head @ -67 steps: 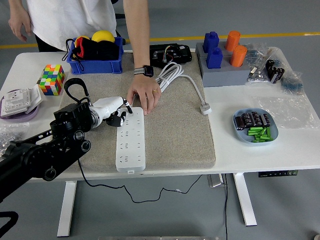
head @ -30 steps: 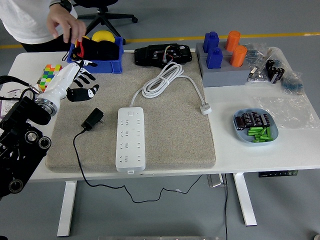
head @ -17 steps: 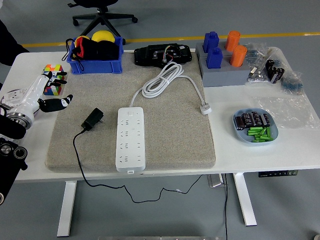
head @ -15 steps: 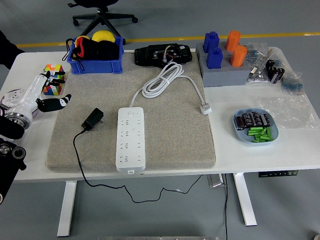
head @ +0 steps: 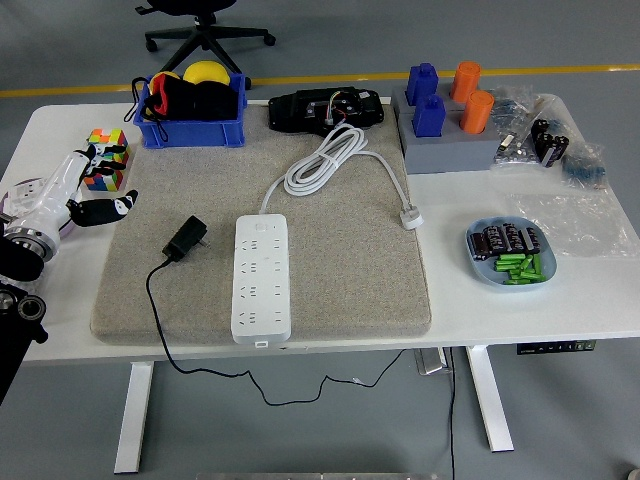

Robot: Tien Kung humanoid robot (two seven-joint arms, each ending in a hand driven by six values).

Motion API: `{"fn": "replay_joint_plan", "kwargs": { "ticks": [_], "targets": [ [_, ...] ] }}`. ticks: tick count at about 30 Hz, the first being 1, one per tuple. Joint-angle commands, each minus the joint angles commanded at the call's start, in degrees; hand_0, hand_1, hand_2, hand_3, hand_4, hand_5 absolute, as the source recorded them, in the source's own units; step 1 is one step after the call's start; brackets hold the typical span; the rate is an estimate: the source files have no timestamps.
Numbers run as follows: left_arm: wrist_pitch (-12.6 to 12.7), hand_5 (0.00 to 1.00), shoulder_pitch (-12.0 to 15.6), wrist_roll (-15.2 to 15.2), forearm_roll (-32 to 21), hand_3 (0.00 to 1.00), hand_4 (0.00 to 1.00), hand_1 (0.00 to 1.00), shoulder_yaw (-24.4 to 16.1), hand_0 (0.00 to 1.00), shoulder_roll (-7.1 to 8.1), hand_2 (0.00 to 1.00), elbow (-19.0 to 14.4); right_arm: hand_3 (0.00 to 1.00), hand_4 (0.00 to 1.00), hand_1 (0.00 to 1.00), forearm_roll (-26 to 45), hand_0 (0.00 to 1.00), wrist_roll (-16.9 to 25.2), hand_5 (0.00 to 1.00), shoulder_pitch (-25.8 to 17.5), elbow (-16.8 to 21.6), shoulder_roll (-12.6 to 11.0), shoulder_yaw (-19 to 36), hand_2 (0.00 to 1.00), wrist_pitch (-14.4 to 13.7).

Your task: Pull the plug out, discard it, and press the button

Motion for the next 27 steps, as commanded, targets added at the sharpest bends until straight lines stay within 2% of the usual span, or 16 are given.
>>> {"fn": "replay_joint_plan", "kwargs": {
  "ticks": [18,22,27],
  "targets": [
    [-0.4,0.038,-0.5,-1.0,-0.2,0.814,0.674,0.759,-1.7,0.798,-0.04,0.698,-0.7,0.617,0.713,0.679,0.3,0.704,-0.2,0.487,1.2,0.0,-0.1,-0.8,0.662,0.3],
    [-0.6,0.038,-1.8,-1.2,-0.8,0.814,0.674,0.759,0.4,0.798,1.12,0.698,0.2,0.617,0.713,0.679,0.4,0.704,-0.3,0.487,1.7,0.0,-0.3,-1.6,0.662,0.2],
    [-0.4,0.04,-0.2,-1.2,-0.7,0.811,0.673,0.758,0.8,0.795,0.87,0.72,-0.3,0.618,0.713,0.679,1.1,0.704,0.3,0.488,0.2,0.0,-0.6,-2.2,0.662,0.2]
  ]
}}
